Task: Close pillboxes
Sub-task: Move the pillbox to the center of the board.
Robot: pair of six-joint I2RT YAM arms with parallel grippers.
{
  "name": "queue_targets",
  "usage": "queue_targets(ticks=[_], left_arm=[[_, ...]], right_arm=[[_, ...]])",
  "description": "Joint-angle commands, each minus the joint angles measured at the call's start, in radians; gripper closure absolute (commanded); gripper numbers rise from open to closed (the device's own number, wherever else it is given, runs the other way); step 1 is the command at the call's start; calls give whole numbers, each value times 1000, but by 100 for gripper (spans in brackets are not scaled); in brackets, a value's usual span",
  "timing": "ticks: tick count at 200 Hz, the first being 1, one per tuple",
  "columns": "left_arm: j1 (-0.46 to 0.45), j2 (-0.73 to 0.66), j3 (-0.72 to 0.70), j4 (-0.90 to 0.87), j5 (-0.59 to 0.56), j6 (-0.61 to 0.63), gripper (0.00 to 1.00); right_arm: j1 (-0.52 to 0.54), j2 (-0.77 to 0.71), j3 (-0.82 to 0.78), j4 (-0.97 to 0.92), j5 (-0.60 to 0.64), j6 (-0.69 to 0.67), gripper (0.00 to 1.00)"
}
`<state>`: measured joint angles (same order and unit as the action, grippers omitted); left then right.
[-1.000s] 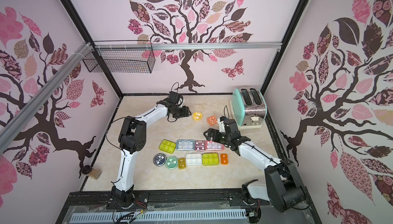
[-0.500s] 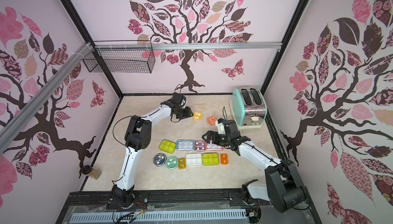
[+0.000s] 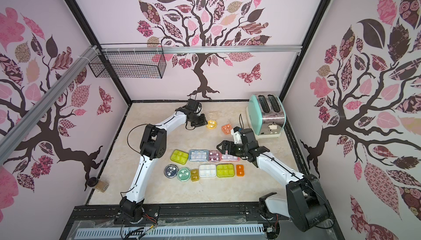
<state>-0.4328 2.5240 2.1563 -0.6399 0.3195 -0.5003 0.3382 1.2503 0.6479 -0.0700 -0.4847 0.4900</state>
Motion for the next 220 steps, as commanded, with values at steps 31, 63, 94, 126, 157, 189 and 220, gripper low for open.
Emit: queue_targets(ticks=[31,63,94,126,157,189,220], left_arm=[[-11,19,8,-25,-11,23,71],[-11,16,5,-48,-40,42,73],[-11,-27,-42,-63,-72,76,73],[-11,-79,-102,-67,-106,110,75],[-9,-107,-122,-91,-120,139,78],[-9,-151,-176,-91,-131,159,81],[-3,-180,-243,-104,-117,178,83]], right_arm=[[-4,-8,18,-30,18,-24,1],[-4,-10,20,-34,22,-26,1],[-4,-11,24,-42,32,-31,1],[-4,2,29,-37,29,-24,1],[-4,12,32,-33,24,-16,1],[-4,18,29,-31,28,-16,1],[-4,34,27,-30,23,-15,1]])
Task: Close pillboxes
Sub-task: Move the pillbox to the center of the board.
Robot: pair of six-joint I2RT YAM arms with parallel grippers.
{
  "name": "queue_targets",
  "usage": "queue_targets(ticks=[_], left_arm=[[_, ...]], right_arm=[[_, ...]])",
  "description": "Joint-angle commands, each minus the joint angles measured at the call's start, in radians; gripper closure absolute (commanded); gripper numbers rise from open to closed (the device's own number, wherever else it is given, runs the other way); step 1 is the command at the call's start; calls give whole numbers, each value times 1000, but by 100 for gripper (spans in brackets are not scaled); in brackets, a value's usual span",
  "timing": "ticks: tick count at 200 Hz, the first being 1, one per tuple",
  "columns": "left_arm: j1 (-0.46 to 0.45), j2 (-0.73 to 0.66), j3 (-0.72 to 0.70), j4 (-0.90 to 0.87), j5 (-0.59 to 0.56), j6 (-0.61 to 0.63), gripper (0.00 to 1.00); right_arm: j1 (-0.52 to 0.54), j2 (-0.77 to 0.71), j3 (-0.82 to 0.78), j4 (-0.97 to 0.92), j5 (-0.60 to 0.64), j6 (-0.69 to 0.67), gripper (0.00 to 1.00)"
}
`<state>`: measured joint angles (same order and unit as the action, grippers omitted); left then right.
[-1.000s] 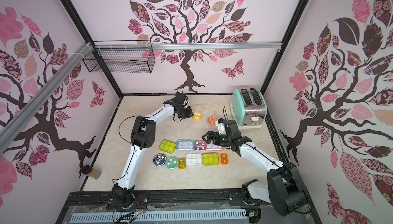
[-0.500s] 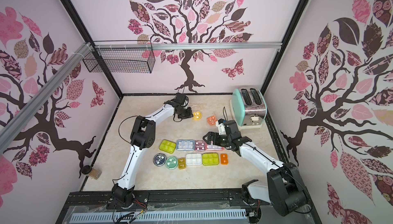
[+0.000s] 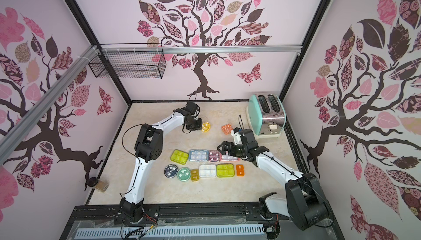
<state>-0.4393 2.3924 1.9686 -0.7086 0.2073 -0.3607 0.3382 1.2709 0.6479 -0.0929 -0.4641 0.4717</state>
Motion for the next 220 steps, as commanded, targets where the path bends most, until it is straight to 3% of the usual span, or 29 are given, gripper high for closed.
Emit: queue_targets(ticks=[1,87,154,220], left_arm=[[4,-50,-58,-35,-4,39,83],[12,-159,-150,-180,-49,125,83],[24,-255,-307,-120,-46,120,83],[66,-386,-354,-57,-45,117,71]], right_arm=[[-4,14,27,-7,3,3,1],[-4,13,24,-5,8,6,1],[-4,43,56,-26,43,3,1],[22,134,204,-71,32,-55,1]])
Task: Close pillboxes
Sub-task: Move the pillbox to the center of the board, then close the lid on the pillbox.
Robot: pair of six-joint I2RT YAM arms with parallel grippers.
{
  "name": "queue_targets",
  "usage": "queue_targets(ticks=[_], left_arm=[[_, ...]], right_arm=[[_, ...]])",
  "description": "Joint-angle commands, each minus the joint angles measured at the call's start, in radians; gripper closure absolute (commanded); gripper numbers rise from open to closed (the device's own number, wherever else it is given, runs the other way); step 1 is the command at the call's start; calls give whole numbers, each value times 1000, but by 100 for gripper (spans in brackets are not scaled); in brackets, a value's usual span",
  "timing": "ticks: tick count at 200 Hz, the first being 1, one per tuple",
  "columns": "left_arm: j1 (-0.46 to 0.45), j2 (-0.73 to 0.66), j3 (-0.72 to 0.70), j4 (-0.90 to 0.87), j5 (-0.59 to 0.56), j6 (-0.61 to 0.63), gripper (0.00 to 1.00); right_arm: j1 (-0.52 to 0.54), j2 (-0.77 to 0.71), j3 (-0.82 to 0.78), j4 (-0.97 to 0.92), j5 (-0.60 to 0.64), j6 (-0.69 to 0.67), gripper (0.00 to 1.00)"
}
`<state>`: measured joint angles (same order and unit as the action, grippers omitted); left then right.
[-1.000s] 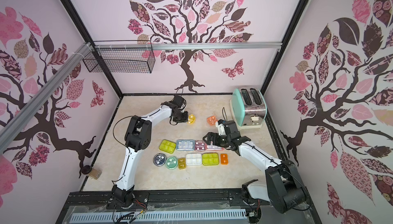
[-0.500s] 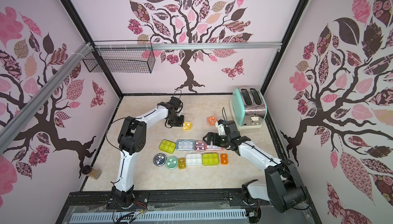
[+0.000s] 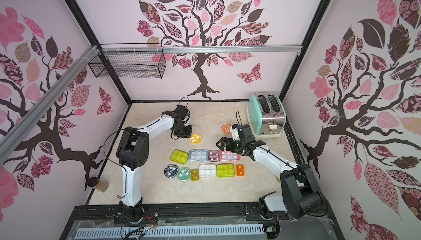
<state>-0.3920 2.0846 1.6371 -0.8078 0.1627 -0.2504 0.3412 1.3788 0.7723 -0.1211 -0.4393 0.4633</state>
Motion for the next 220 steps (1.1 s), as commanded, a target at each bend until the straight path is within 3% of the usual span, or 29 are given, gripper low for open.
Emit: queue_targets(ticks=[1,46,91,110,144,181,220], left_arm=[[19,-82,-25,44,0,7,70],[25,-275,-319,243,116,-110,50],[21,-260,-414,278,156,-121,56],[12,-234,-402,287,160,-120,58],[-7,-179,-382,285,158,-112,58],[-13,-136,-381,292,163,-110,58],[-13,-114,-361,284,149,-104,60]], right_arm=[[21,28,85,-44,8,-49,1],[88,167,307,-90,59,-180,5],[121,435,625,-177,59,-301,43],[123,533,733,-183,64,-324,54],[130,648,882,-219,31,-334,55],[138,741,978,-235,19,-327,43],[145,800,1047,-262,-34,-313,54]])
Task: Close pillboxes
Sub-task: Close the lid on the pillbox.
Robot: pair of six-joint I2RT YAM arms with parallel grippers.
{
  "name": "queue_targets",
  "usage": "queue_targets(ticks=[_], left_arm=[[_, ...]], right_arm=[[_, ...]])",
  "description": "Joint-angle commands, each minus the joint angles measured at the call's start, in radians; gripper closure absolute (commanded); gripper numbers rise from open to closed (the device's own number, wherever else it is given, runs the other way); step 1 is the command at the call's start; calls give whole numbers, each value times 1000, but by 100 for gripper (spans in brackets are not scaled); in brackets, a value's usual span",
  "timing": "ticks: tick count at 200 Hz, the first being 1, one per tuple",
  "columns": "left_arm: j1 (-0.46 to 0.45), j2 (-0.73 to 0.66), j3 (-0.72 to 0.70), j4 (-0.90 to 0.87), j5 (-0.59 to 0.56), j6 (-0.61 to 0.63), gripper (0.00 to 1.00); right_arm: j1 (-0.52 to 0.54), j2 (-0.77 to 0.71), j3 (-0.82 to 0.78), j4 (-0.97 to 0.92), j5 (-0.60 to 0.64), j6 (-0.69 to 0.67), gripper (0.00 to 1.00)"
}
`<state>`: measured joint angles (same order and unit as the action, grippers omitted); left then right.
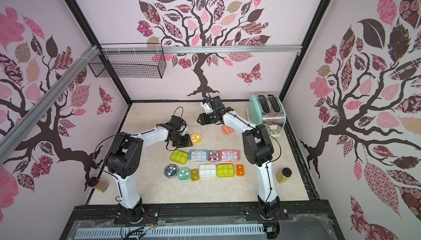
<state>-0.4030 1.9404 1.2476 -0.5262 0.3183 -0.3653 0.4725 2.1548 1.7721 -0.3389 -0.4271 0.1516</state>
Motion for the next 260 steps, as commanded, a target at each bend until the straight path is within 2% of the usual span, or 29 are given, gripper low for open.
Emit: queue_targets(ticks=[1,19,45,147,260], left_arm=[[-2,31,28,1,-8,11,60],[-2,38,33,0,-10,9,61],[-2,44,35,3,-18,6,63],[-1,55,51,9,-13,-4,65],[-7,44,59,2,-13,-14,65]], right_arm=[[14,25,48,-45,-47,0,55],[19,34,48,-48,-58,2,64],[20,49,52,-51,-73,35,70],[22,59,38,-39,-116,80,78],[41,12,-96,55,-159,128,79]])
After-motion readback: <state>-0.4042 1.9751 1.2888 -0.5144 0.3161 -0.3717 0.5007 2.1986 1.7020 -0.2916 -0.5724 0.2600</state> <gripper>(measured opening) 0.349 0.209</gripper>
